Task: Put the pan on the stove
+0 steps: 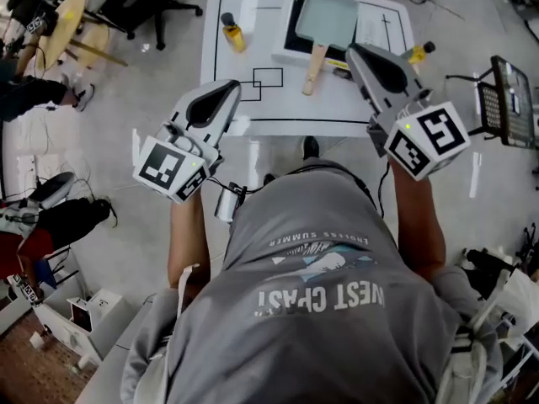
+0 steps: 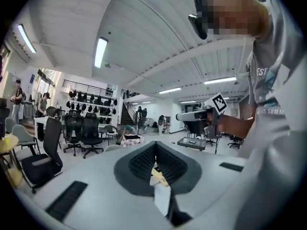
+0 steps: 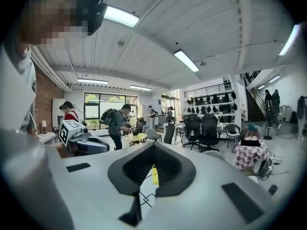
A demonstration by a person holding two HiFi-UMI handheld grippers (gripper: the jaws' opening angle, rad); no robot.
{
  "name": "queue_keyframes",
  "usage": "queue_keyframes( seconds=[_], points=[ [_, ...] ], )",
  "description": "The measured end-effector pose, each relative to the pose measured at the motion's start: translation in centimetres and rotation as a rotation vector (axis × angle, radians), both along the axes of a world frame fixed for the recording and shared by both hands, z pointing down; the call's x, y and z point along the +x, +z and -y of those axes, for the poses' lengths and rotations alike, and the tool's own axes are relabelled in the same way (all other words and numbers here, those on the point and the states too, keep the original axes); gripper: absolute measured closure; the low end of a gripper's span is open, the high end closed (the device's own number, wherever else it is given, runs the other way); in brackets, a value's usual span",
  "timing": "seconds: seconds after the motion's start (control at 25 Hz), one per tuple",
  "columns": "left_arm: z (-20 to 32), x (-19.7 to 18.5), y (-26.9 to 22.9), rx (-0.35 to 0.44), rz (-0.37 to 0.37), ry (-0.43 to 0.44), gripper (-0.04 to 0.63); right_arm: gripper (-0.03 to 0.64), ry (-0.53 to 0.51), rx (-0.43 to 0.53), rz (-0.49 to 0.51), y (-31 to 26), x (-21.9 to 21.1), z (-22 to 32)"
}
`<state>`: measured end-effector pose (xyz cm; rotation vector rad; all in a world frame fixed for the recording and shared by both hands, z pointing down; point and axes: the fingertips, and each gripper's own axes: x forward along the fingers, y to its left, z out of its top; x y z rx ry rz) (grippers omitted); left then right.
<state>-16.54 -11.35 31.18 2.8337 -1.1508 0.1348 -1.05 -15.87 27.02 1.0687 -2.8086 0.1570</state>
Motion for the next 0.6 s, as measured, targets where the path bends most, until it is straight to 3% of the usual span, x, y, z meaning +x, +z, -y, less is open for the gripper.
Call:
queue_keyframes(
  seconds=[0.2,0.6],
  points=[
    [-1.4,-0.3,-0.2,0.021,0.038,-0.006,0.597,0.609,0.031,-0.017,-0.014,0.4,0.4,-1.1],
    [-4.5,-0.2,1.0,-0.009,0.054,0.021,0.597,0.609,0.060,-0.030,-0.011,0.7,0.5,-3.7]
  ],
)
